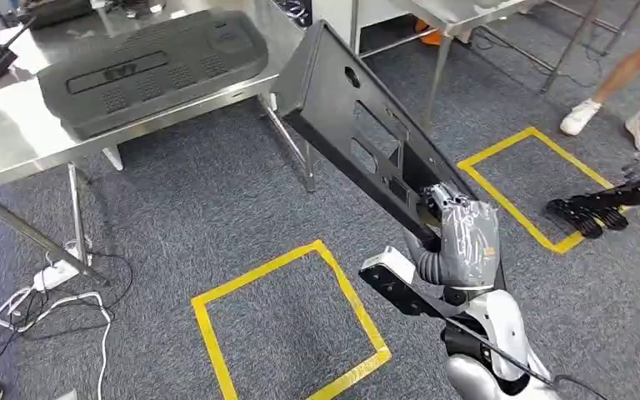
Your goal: Take the parts from the cabinet and place them on the table.
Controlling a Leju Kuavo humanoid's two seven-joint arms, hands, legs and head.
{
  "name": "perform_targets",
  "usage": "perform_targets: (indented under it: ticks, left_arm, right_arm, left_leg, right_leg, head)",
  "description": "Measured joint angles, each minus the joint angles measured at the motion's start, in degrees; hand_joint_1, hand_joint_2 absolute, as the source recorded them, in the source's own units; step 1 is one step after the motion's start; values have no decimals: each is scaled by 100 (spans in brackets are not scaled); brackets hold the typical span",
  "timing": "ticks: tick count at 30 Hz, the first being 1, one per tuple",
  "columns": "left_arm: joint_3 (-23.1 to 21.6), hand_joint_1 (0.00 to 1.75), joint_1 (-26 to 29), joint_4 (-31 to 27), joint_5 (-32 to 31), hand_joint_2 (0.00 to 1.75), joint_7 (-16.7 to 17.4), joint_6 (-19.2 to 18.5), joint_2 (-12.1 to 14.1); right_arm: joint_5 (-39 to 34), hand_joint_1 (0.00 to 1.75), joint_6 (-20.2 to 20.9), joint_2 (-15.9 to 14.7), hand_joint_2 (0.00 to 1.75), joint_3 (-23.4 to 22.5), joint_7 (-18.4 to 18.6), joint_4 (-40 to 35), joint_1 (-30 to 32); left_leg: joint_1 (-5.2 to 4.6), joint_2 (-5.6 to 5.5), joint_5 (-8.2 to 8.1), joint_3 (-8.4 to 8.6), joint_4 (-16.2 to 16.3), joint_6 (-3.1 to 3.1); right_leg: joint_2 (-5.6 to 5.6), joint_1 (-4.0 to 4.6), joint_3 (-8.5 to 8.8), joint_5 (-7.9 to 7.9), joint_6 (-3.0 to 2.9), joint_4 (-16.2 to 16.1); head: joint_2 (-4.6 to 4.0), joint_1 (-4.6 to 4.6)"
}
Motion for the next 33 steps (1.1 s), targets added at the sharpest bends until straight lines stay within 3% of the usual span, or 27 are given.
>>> perform_targets:
  ticks: [3,4,5,6,7,9,11,12,13,14,15,18,19,20,21,23,24,25,26,28,29,30,33]
  left_arm:
    - [0,0,22,0,7,175,0,2,0]
    - [0,0,33,0,7,175,-6,2,0]
    - [0,0,19,0,9,175,-15,2,0]
    - [0,0,2,0,24,175,-17,6,-2]
    - [0,0,-6,0,26,175,-15,2,-2]
    - [0,0,6,0,24,175,-15,0,-4]
    - [0,0,16,0,24,175,-15,0,-4]
    - [0,0,13,0,24,175,-17,0,-4]
    - [0,0,13,0,20,175,-17,0,-7]
    - [0,0,13,0,22,175,-17,0,-4]
    - [0,0,3,0,20,175,-17,0,-4]
    - [0,0,24,0,-4,175,-26,-7,-4]
    - [0,0,28,2,-4,175,-39,-7,9]
    - [0,0,23,0,-13,175,-55,-7,4]
    - [0,0,9,0,-13,175,-61,-7,4]
    - [0,0,2,0,-11,175,-68,6,2]
    - [0,0,11,0,-11,175,-70,17,2]
    - [0,0,23,0,-13,175,-74,17,2]
    - [0,0,27,0,-15,175,-79,17,2]
    - [0,0,22,2,-22,175,-98,0,4]
    - [0,0,18,2,-24,175,-105,-7,4]
    - [0,0,17,2,-22,175,-107,-13,4]
    - [0,0,28,2,-24,175,-111,-22,4]
  right_arm:
    - [0,175,0,7,175,0,0,0,-9]
    - [0,175,0,5,175,0,-2,4,-19]
    - [2,175,-4,5,175,0,-9,4,-32]
    - [0,175,-4,5,175,0,-11,4,-39]
    - [-2,175,0,2,175,0,-9,7,-20]
    - [0,175,0,2,175,0,-13,11,6]
    - [0,175,0,2,175,0,-13,11,3]
    - [-2,175,2,2,175,0,-15,11,2]
    - [-2,175,2,2,175,0,-17,11,-1]
    - [-4,175,2,2,175,0,-17,15,-10]
    - [-4,175,0,5,175,0,-17,13,-7]
    - [-4,175,7,5,175,-2,-20,13,-9]
    - [-4,175,9,7,175,-2,-20,13,-26]
    - [-4,175,11,7,175,0,-33,13,-28]
    - [-4,175,11,7,175,-2,-33,13,-30]
    - [-18,175,11,7,175,0,-33,13,-24]
    - [-22,175,9,7,175,0,-35,13,-24]
    - [-24,175,7,7,175,0,-33,13,-24]
    - [-26,175,4,7,175,0,-33,13,-25]
    - [-31,175,2,7,175,0,-33,13,-27]
    - [-31,175,0,7,175,0,-33,13,-27]
    - [-31,175,0,7,175,0,-31,13,-29]
    - [-31,175,0,9,175,0,-26,13,-30]
  left_leg:
    - [-8,-144,14,18,-92,53]
    - [83,-182,73,133,-219,68]
    - [75,-230,86,172,-279,106]
    - [77,-252,91,178,-283,151]
    - [73,-315,88,178,-278,152]
    - [57,-425,65,175,-247,173]
    - [58,-538,26,178,-198,161]
    - [66,-633,-16,181,-137,134]
    - [71,-688,-57,171,-76,103]
    - [82,-723,-85,122,-43,72]
    - [41,-790,-115,58,71,33]
    - [92,-905,-88,45,19,-43]
    - [91,-878,-124,59,60,-65]
    - [48,-627,-227,14,217,-109]
    - [72,-467,-398,-145,528,-150]
    - [125,-349,-753,-590,1391,-204]
    - [143,-333,-804,-742,1657,-214]
    - [157,-326,-720,-771,1664,-213]
    - [164,-324,-532,-670,1428,-200]
    - [150,-301,31,-176,399,-126]
    - [129,-238,40,-54,84,-81]
    - [77,-224,8,-28,24,-69]
    - [40,-254,-11,-33,-6,-4]
  right_leg:
    - [-153,17,112,2,104,-108]
    - [-16,-19,157,-69,125,-66]
    - [223,-3,78,-202,112,136]
    - [351,-6,-109,-394,101,501]
    - [408,4,-352,-572,104,945]
    - [428,9,-715,-681,123,1498]
    - [429,6,-665,-349,131,1226]
    - [460,-4,-430,36,127,620]
    - [569,-23,-251,261,129,162]
    - [796,-46,-223,93,122,145]
    - [808,-33,-236,133,91,70]
    - [670,9,-225,131,4,70]
    - [581,-44,-189,152,-31,30]
    - [544,-45,-162,149,-42,10]
    - [480,-44,-147,139,-58,4]
    - [369,-31,-129,115,-83,5]
    - [333,-32,-125,102,-79,6]
    - [302,-33,-113,91,-76,6]
    - [278,-33,-95,74,-69,6]
    - [239,-33,-23,33,-39,3]
    - [226,-41,-11,17,-24,-13]
    - [219,-15,-17,7,8,-7]
    - [194,-36,29,30,119,-107]
  head:
    - [0,5]
    - [0,31]
    - [0,44]
    - [-2,64]
    - [0,88]
    - [0,116]
    - [0,125]
    - [0,138]
    - [0,153]
    - [0,168]
    - [0,162]
    - [0,149]
    - [0,160]
    - [0,96]
    - [0,28]
    - [0,20]
    - [0,26]
    - [0,24]
    - [0,24]
    - [0,24]
    - [0,28]
    - [0,31]
    - [0,24]
